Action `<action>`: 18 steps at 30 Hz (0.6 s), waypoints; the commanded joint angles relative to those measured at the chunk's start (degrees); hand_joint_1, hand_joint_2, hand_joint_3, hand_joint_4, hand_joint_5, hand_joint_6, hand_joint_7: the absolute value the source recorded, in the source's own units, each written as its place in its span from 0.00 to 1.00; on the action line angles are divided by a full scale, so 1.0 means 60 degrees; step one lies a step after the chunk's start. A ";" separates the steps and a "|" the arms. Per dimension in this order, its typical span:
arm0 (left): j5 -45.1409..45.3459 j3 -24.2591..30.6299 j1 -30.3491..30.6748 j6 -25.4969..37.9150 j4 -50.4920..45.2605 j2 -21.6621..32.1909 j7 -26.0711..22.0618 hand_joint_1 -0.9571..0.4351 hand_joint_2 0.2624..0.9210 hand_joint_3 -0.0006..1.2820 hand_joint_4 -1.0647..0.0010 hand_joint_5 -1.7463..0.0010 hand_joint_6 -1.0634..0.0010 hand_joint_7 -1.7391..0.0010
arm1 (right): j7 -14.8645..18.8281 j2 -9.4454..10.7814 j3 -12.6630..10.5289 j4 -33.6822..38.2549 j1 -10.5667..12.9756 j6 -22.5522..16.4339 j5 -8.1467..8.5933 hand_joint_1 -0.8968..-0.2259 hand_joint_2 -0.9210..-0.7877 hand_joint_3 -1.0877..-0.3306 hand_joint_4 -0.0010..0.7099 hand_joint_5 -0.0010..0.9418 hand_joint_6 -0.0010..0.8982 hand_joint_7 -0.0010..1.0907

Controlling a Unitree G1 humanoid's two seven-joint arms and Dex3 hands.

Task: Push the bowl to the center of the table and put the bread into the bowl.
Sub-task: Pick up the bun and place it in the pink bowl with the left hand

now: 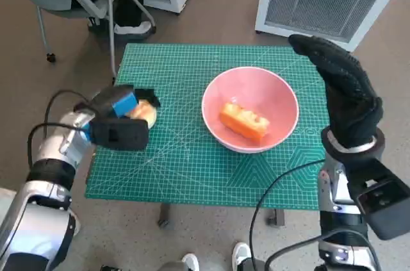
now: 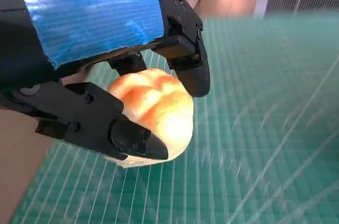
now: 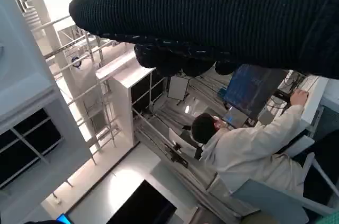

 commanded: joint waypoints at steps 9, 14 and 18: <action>-0.1409 0.1078 -0.0315 -0.0364 -0.3162 -0.0104 -0.0659 0.69 1.00 0.09 0.44 0.26 0.44 0.32 | -0.0093 0.0008 -0.0035 -0.0018 0.0237 0.0071 -0.0089 0.54 0.00 0.41 0.40 0.00 0.00 0.57; -0.1557 0.1134 -0.0188 -0.0124 -0.4298 -0.0431 -0.0787 0.69 1.00 0.09 0.45 0.26 0.43 0.32 | -0.0086 0.0002 -0.0056 0.0006 0.0243 0.0027 -0.0089 0.54 0.00 0.41 0.40 0.00 0.00 0.57; -0.1731 0.0976 -0.0256 -0.0046 -0.5015 -0.1088 -0.0982 0.69 1.00 0.09 0.46 0.27 0.42 0.31 | -0.0058 0.0009 -0.0065 0.0056 0.0221 0.0003 -0.0045 0.54 0.00 0.41 0.40 0.00 0.00 0.57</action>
